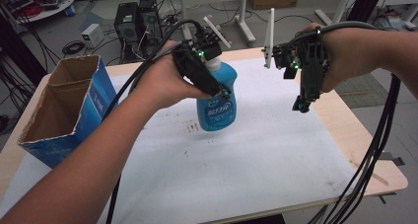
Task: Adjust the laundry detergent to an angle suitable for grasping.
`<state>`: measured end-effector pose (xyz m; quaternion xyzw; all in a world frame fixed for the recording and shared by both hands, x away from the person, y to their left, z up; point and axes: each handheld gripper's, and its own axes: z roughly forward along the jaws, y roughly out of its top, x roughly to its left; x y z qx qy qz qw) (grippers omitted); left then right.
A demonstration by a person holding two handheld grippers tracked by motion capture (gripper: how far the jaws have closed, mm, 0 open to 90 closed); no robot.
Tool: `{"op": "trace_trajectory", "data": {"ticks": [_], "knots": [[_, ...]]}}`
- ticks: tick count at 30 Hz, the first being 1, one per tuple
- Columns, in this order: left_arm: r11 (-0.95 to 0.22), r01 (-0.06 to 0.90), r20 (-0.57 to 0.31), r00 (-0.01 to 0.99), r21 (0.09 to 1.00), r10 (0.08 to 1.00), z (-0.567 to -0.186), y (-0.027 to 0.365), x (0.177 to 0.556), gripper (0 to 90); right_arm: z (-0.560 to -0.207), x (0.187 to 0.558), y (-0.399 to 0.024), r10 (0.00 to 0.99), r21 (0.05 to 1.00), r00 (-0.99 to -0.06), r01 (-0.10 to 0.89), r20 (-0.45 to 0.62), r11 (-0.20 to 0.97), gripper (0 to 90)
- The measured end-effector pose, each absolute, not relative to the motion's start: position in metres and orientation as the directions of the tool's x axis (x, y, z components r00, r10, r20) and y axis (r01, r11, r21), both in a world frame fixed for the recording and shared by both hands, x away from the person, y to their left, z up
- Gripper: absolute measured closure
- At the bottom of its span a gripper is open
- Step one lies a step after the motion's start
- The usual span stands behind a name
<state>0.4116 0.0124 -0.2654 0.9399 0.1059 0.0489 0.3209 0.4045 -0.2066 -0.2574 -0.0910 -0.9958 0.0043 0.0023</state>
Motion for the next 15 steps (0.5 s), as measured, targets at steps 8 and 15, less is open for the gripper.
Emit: {"op": "trace_trajectory", "data": {"ticks": [8, 15], "knots": [[-0.821, 0.071, 0.037, 0.993, 0.566, 0.111, -0.268, 0.037, 0.392, 42.3, -0.257, 0.403, -0.193, 0.159, -0.014, -0.987, 0.159, 0.003, 0.987, 2.6], [-0.826, 0.043, 0.013, 0.998, 0.562, 0.061, -0.280, 0.053, 0.384, 42.4, -0.256, 0.402, -0.182, 0.146, -0.024, -0.989, 0.146, -0.001, 0.989, 2.5]]}}
